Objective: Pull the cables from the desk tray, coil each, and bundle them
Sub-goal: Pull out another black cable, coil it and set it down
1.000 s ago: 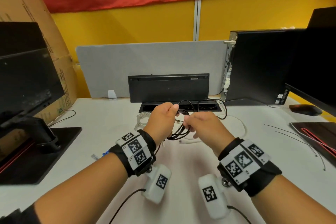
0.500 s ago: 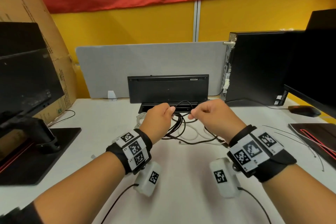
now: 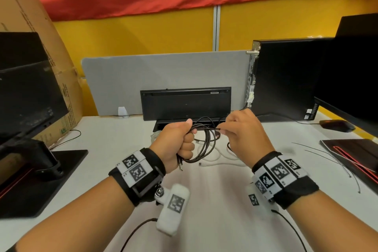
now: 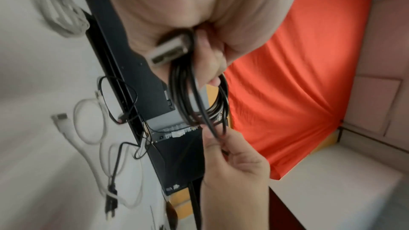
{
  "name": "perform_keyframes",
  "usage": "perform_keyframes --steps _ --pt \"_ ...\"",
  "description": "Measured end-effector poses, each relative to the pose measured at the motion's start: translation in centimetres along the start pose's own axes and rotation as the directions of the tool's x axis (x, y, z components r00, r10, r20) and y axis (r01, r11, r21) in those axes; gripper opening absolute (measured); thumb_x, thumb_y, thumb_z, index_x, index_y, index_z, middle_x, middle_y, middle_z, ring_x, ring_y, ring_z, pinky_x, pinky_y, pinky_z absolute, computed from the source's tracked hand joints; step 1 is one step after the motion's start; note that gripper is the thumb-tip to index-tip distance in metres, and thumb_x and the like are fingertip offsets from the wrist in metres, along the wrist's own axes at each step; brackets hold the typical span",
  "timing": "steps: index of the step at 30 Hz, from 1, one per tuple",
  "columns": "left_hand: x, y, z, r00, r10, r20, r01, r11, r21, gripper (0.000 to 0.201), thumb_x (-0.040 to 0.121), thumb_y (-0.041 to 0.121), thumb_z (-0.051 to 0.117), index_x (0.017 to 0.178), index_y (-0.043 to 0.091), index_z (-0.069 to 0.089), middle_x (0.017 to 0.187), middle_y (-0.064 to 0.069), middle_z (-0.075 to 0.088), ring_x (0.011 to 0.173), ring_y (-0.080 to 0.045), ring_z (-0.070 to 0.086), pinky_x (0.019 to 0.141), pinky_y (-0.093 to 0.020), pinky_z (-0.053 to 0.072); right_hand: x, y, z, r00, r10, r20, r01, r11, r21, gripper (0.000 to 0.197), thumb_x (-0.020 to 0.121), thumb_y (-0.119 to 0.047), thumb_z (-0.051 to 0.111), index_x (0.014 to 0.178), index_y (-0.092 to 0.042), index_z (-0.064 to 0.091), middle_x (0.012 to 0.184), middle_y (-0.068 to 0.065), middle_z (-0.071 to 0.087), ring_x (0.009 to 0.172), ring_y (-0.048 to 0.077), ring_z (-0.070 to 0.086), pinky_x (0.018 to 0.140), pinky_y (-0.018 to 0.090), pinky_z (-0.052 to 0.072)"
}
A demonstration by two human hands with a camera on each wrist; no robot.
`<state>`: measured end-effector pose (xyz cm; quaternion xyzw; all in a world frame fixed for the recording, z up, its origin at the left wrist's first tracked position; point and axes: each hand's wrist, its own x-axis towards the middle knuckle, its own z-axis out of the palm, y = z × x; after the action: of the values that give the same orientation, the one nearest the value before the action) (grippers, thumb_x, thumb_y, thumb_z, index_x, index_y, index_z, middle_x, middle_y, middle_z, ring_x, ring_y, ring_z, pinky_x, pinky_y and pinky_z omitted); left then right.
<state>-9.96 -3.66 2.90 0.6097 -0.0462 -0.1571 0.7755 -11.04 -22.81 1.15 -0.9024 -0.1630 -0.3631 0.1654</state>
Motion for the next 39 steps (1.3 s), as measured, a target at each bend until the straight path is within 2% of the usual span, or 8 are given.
perform_keyframes --steps 6,15,19,22,27,32,36,39 --pt "0.1 -0.5 1.3 0.999 0.017 0.028 -0.011 0.980 -0.198 0.036 0.105 0.033 0.036 0.076 0.013 0.045 0.048 0.009 0.025 0.035 -0.003 0.019 0.031 -0.015 0.019 -0.1 -1.7 1.0 0.962 0.260 0.086 -0.270 0.852 0.449 0.022 0.087 -0.004 0.063 0.068 -0.010 0.071 0.059 0.001 0.060 0.058 0.012 0.054 0.059 0.024 0.046" --pt "0.3 -0.9 1.9 0.974 0.153 -0.165 -0.167 0.983 -0.073 0.035 0.104 0.031 0.037 0.077 0.013 0.047 0.056 0.002 0.026 0.041 -0.007 0.020 0.036 -0.017 0.019 0.1 -4.5 -0.6 0.754 0.353 0.554 -0.557 -0.102 0.824 0.022 0.090 0.004 0.051 0.102 0.013 0.067 0.091 0.025 0.067 0.082 0.028 0.065 0.075 0.033 0.059" --pt "0.5 -1.0 1.9 0.964 0.176 -0.201 -0.188 0.981 -0.043 0.036 0.105 0.030 0.035 0.076 0.012 0.046 0.053 0.003 0.027 0.040 -0.007 0.022 0.035 -0.017 0.020 -0.2 -5.3 -0.9 0.773 0.332 0.541 -0.559 -0.048 0.828 0.021 0.093 -0.004 0.054 0.100 0.006 0.071 0.091 0.017 0.069 0.084 0.025 0.066 0.080 0.033 0.057" --pt "0.4 -1.0 1.9 0.954 0.206 -0.217 -0.214 0.977 -0.013 0.035 0.105 0.030 0.036 0.077 0.012 0.047 0.051 0.004 0.028 0.037 -0.006 0.023 0.036 -0.017 0.021 -0.1 -5.5 -0.8 0.736 0.377 0.562 -0.550 -0.152 0.821 0.027 0.096 -0.016 0.052 0.101 0.004 0.070 0.095 0.018 0.071 0.087 0.027 0.068 0.086 0.036 0.057" --pt "0.4 -1.1 2.0 0.958 0.231 -0.170 -0.222 0.972 0.069 0.031 0.104 0.030 0.037 0.084 0.010 0.050 0.055 0.001 0.030 0.040 -0.007 0.028 0.039 -0.020 0.024 -0.7 -5.8 -0.3 0.798 0.448 0.403 -0.516 0.162 0.841 0.023 0.089 -0.004 0.064 0.108 -0.015 0.069 0.091 0.007 0.075 0.084 0.020 0.070 0.087 0.036 0.056" --pt "0.7 -1.3 1.8 0.966 0.220 -0.137 -0.204 0.971 0.123 0.035 0.105 0.031 0.036 0.080 0.011 0.050 0.057 -0.001 0.035 0.050 -0.012 0.033 0.041 -0.020 0.027 -0.3 -5.7 -0.6 0.760 0.421 0.495 -0.545 -0.003 0.839 0.036 0.092 0.005 0.056 0.119 -0.018 0.061 0.085 0.006 0.072 0.074 0.016 0.067 0.078 0.033 0.055" --pt "0.8 -1.0 1.6 0.968 0.241 -0.066 -0.227 0.958 0.174 0.035 0.105 0.032 0.035 0.082 0.010 0.050 0.056 0.000 0.032 0.047 -0.011 0.026 0.042 -0.021 0.024 0.2 -5.9 -0.9 0.737 0.323 0.594 -0.518 -0.296 0.803 0.022 0.096 0.004 0.046 0.112 -0.003 0.058 0.069 0.005 0.059 0.056 0.011 0.054 0.062 0.029 0.051" --pt "1.0 -0.8 1.6 0.966 0.256 -0.044 -0.240 0.944 0.226 0.034 0.104 0.031 0.036 0.083 0.010 0.051 0.055 0.002 0.033 0.045 -0.010 0.028 0.041 -0.021 0.028 0.2 -5.9 -1.0 0.752 0.306 0.584 -0.574 -0.132 0.808 0.032 0.086 0.009 0.056 0.116 -0.002 0.059 0.082 0.010 0.063 0.069 0.018 0.060 0.072 0.035 0.057"
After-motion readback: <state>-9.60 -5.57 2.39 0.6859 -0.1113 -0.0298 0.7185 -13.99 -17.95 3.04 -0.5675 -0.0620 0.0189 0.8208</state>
